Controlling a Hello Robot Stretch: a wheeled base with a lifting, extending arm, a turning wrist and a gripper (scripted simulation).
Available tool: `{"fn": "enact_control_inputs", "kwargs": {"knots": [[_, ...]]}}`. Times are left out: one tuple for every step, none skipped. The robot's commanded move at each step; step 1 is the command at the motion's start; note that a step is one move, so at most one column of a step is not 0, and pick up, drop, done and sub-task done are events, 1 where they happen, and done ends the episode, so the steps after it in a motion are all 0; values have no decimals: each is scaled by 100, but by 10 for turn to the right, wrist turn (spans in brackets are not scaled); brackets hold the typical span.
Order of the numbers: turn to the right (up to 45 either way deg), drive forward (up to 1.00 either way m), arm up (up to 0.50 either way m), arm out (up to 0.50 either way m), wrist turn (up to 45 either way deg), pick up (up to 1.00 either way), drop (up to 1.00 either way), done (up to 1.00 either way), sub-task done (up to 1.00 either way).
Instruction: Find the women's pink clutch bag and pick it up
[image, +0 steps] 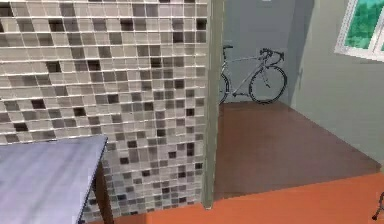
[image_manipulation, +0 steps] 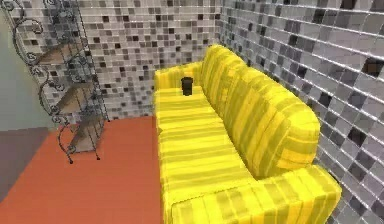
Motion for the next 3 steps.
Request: {"fn": "enact_control_inputs", "kwargs": {"knots": [[270, 0, 0, 0, 0, 0, 0, 0, 0], [0, 100, 0, 0, 0, 0, 0, 0, 0], [0, 35, 0, 0, 0, 0, 0, 0, 0]]}}
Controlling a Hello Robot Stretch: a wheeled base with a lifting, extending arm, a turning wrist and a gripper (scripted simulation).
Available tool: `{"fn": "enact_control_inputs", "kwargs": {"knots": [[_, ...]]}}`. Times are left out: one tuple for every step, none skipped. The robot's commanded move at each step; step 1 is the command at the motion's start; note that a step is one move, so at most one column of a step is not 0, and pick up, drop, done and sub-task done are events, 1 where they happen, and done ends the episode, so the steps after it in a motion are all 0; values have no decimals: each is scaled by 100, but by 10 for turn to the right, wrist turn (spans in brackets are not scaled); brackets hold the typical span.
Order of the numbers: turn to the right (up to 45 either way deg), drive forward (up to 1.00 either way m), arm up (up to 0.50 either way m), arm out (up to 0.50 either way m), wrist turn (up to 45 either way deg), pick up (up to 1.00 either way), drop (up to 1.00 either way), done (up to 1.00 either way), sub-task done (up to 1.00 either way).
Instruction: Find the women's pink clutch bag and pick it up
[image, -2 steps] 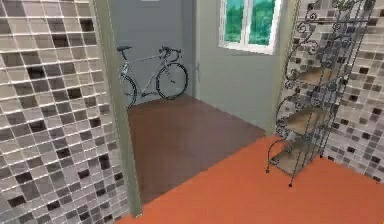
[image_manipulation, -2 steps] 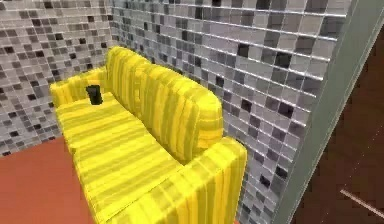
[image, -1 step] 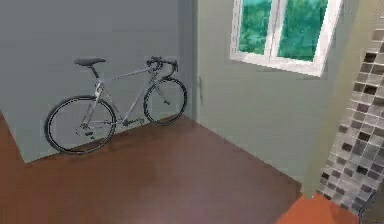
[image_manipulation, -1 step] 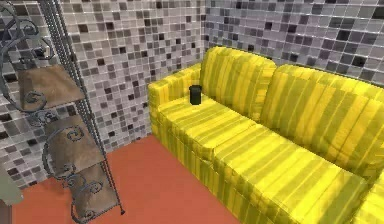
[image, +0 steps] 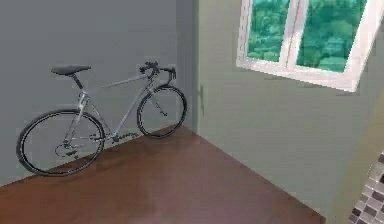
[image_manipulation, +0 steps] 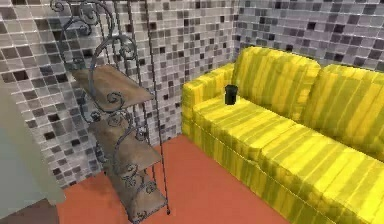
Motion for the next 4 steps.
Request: {"fn": "enact_control_inputs", "kwargs": {"knots": [[-330, 0, 0, 0, 0, 0, 0, 0, 0], [0, 45, 0, 0, 0, 0, 0, 0, 0], [-450, 0, 0, 0, 0, 0, 0, 0, 0], [-90, 0, 0, 0, 0, 0, 0, 0, 0]]}}
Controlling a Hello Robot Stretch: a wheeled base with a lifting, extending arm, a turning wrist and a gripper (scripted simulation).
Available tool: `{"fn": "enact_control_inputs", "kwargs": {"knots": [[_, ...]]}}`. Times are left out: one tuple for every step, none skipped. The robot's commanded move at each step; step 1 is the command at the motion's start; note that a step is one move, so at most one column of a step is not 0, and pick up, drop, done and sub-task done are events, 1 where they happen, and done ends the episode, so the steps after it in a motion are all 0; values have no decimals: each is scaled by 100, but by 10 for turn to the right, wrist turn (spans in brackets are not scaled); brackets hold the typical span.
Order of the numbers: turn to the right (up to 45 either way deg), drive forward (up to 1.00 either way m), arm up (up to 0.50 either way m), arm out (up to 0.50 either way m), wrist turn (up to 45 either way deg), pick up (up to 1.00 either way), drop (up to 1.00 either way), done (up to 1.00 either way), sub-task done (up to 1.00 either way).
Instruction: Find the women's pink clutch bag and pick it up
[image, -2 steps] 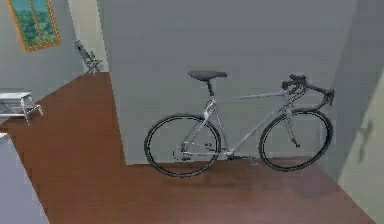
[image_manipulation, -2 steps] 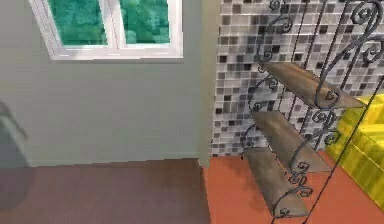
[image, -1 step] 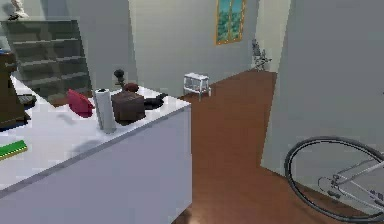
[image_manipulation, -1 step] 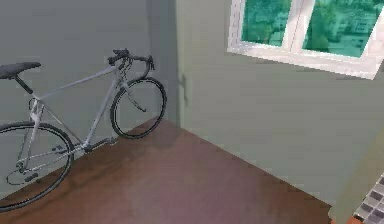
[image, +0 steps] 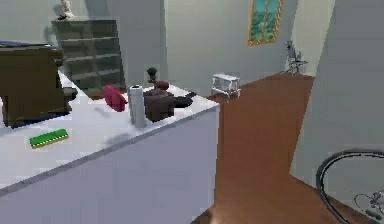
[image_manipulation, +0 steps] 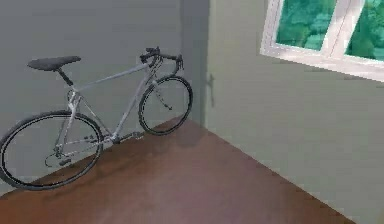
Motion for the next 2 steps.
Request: {"fn": "enact_control_inputs", "kwargs": {"knots": [[0, 40, 0, 0, 0, 0, 0, 0, 0], [-450, 0, 0, 0, 0, 0, 0, 0, 0]]}}
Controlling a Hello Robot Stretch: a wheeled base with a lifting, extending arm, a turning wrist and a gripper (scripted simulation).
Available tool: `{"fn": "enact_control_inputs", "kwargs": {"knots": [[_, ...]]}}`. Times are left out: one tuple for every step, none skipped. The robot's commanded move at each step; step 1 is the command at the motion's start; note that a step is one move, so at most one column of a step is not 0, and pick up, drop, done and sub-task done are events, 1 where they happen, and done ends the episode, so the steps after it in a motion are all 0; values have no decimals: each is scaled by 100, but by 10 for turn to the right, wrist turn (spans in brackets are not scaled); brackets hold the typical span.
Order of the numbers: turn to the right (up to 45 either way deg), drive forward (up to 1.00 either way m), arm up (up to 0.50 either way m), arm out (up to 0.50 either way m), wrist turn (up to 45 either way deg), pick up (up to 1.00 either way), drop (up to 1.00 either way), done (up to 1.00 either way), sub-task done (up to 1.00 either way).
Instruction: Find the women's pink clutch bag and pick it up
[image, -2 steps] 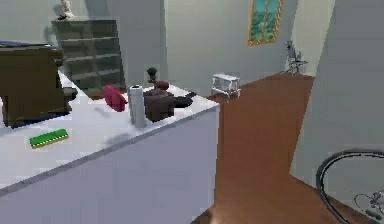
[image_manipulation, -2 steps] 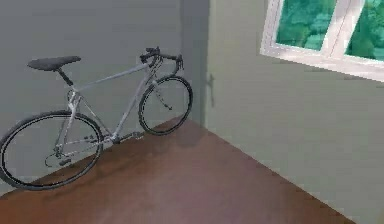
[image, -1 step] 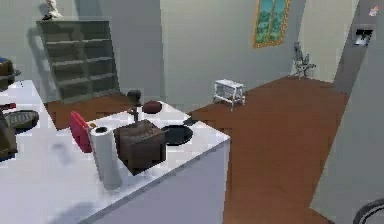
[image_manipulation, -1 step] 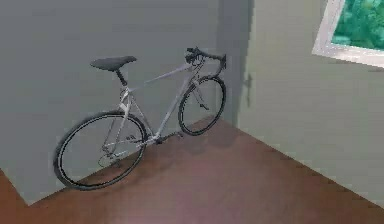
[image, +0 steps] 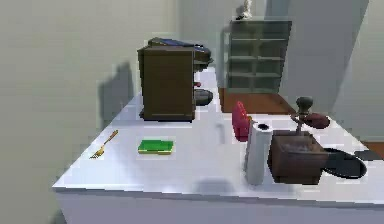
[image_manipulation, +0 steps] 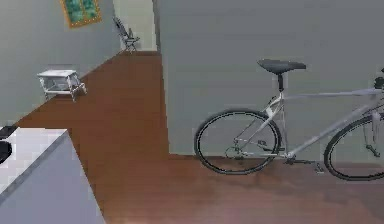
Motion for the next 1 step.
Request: {"fn": "enact_control_inputs", "kwargs": {"knots": [[-450, 0, 0, 0, 0, 0, 0, 0, 0]]}}
